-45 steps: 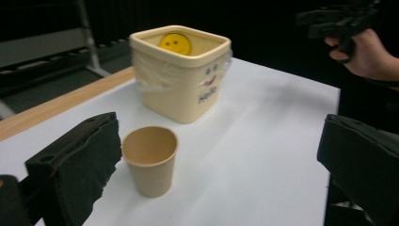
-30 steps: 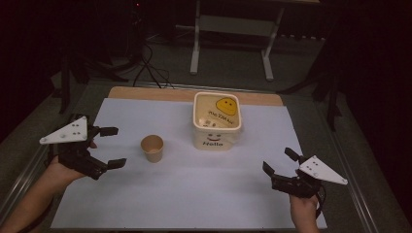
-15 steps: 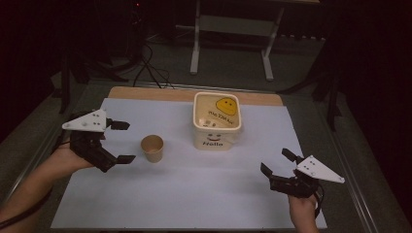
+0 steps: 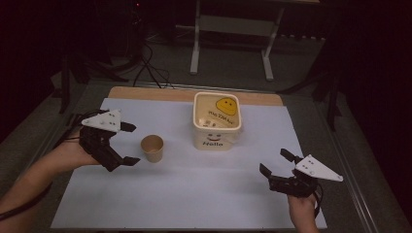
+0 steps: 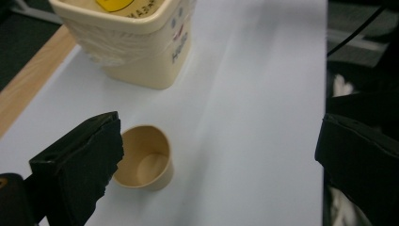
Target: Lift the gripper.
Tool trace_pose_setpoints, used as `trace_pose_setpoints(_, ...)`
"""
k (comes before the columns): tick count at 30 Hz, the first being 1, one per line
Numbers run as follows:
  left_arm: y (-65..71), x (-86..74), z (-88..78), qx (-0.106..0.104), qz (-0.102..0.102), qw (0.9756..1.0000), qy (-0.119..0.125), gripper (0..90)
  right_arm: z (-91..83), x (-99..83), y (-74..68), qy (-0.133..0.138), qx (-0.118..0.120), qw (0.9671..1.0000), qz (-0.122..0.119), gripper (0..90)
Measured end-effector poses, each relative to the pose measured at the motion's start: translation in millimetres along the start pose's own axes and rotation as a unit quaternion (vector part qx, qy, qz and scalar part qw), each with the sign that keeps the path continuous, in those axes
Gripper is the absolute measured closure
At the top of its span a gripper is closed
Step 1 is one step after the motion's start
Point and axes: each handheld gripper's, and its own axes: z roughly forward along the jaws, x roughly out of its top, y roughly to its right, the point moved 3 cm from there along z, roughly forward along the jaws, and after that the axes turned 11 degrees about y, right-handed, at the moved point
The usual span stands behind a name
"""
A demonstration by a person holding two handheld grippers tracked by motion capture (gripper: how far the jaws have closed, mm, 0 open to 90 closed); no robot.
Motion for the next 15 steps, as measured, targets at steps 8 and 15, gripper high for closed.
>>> trace_pose_setpoints(8,-0.1,7.3,13.1,-0.01,0.022,0.9979,-0.061,2.3,1.1,-1.0,-0.6,-0.005,0.004,1.0,0.001,10.9)
trace_pose_setpoints(15,0.4,8.6,27.1,-0.026,0.025,0.9943,-0.1,2.3,1.8,-1.7,-0.5,-0.008,0.006,0.9999,0.0,10.9)
